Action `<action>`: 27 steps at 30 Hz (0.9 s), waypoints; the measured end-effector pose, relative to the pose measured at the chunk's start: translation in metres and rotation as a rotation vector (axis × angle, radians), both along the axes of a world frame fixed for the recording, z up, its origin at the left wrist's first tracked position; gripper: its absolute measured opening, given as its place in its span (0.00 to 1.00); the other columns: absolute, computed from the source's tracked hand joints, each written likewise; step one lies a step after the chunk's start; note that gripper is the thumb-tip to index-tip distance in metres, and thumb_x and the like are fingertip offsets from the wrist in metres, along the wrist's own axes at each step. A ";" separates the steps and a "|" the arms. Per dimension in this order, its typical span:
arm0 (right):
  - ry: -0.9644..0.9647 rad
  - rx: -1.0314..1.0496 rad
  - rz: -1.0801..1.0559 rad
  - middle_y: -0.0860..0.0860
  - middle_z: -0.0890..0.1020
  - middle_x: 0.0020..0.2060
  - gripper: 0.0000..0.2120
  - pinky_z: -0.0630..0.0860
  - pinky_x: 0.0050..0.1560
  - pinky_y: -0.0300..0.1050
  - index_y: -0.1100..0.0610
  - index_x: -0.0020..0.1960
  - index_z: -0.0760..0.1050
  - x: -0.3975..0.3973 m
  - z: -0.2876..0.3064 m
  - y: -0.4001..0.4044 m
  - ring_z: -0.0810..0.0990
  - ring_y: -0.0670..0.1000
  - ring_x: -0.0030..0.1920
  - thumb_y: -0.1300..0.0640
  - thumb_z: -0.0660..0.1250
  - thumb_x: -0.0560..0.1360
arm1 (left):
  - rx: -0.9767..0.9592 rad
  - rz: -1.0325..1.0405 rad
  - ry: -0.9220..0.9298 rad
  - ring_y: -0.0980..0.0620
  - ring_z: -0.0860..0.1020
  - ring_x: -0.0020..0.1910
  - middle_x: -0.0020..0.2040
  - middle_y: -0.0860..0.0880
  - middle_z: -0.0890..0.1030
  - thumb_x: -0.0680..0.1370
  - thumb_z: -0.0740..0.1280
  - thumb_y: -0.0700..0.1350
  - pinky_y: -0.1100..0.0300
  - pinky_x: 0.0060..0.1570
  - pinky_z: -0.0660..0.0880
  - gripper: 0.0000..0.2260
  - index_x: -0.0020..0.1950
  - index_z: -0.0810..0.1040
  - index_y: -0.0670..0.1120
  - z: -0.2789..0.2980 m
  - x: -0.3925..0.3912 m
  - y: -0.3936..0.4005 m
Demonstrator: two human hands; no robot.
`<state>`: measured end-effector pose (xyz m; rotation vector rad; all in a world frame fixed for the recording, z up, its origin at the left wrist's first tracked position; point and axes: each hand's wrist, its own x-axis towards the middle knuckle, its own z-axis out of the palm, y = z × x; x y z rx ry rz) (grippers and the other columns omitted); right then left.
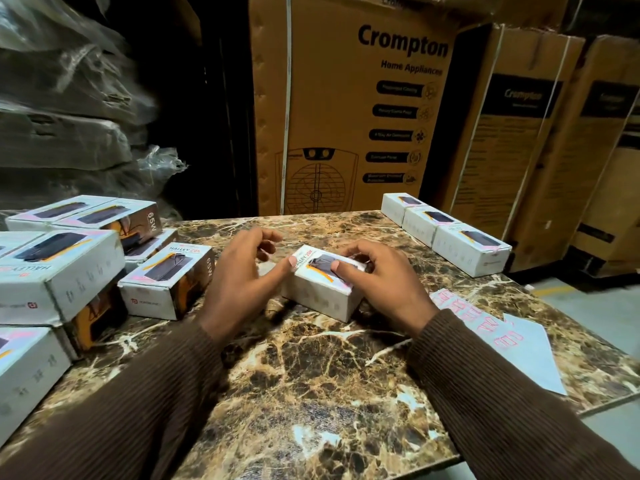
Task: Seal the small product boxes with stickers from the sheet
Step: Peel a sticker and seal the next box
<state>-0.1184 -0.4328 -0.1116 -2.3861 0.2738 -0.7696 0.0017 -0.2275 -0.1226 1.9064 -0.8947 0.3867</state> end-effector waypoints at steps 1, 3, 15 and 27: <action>0.012 0.004 -0.019 0.43 0.84 0.52 0.11 0.81 0.55 0.57 0.46 0.54 0.82 0.000 0.000 0.000 0.80 0.46 0.52 0.40 0.71 0.77 | -0.015 -0.001 -0.075 0.59 0.77 0.46 0.49 0.53 0.80 0.80 0.74 0.48 0.67 0.41 0.72 0.10 0.59 0.79 0.49 0.003 -0.004 0.000; 0.015 0.008 -0.043 0.42 0.84 0.48 0.14 0.81 0.52 0.57 0.45 0.51 0.80 0.000 -0.001 0.000 0.81 0.46 0.49 0.36 0.68 0.75 | -0.034 -0.080 -0.114 0.57 0.77 0.38 0.40 0.54 0.80 0.80 0.73 0.49 0.68 0.35 0.71 0.05 0.49 0.79 0.50 0.009 -0.013 0.001; 0.075 0.016 -0.046 0.45 0.83 0.42 0.11 0.81 0.49 0.53 0.50 0.45 0.78 -0.005 0.012 0.002 0.81 0.49 0.46 0.44 0.70 0.78 | 0.223 -0.124 0.023 0.60 0.81 0.41 0.40 0.56 0.83 0.74 0.76 0.62 0.60 0.40 0.79 0.15 0.45 0.76 0.53 -0.004 -0.044 -0.018; 0.276 -0.292 -0.081 0.45 0.82 0.44 0.06 0.80 0.47 0.45 0.50 0.52 0.83 0.011 0.041 -0.091 0.81 0.47 0.47 0.60 0.73 0.78 | 0.118 -0.041 0.127 0.55 0.81 0.49 0.51 0.53 0.82 0.77 0.77 0.47 0.62 0.44 0.79 0.11 0.53 0.76 0.52 -0.007 -0.008 -0.131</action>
